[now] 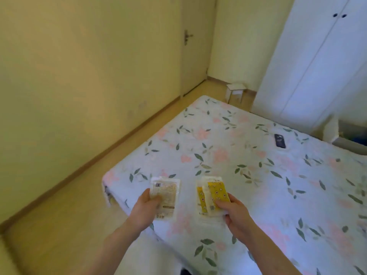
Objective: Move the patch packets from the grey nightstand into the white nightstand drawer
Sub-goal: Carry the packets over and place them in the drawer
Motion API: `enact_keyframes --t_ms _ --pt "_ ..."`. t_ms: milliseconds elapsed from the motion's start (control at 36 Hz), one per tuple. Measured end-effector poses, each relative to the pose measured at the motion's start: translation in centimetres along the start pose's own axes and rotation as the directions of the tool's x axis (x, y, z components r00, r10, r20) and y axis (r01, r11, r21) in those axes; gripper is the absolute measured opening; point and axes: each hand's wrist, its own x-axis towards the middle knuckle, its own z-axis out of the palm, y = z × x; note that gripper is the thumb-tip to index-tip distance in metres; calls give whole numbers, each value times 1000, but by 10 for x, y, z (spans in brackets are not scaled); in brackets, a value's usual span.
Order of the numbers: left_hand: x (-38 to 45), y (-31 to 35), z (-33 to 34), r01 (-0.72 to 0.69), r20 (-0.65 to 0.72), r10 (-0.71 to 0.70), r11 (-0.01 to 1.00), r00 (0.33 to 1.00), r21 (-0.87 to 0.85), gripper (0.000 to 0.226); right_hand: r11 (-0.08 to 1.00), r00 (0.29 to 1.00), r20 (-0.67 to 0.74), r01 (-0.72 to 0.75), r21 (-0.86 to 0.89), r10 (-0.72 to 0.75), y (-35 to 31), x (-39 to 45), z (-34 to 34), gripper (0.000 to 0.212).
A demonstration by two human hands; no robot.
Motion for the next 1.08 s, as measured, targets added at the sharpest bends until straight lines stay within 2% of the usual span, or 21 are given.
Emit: enact_keyframes --t_ms 56,167,250,333,528,722,889,1083 --pt "7 3 -37 13 -93 -16 999 996 -37 16 998 997 69 -23 -60 27 -11 30 44 30" --pt "16 -1 -112 2 -253 -34 992 967 -128 31 982 971 220 -52 -182 92 -26 77 138 32" --pt "30 -10 -162 -2 -353 -71 979 933 -203 12 962 942 310 -43 -270 129 -32 105 209 30" --pt "51 -27 -214 7 -410 -128 958 903 -286 13 946 921 361 -22 -324 145 -29 134 278 31" --pt "100 -48 -338 25 -441 -178 943 879 -331 12 937 906 386 -31 -349 174 -6 183 421 33" --pt "171 -38 -454 54 -422 -160 966 892 -253 16 948 923 357 -26 -318 145 4 224 528 32" --pt "244 -10 -511 40 -387 -119 977 914 -208 18 947 948 310 33 -320 72 -14 268 591 29" --pt "349 30 -570 27 -339 -79 988 938 -154 14 958 969 247 48 -282 24 -31 361 661 28"
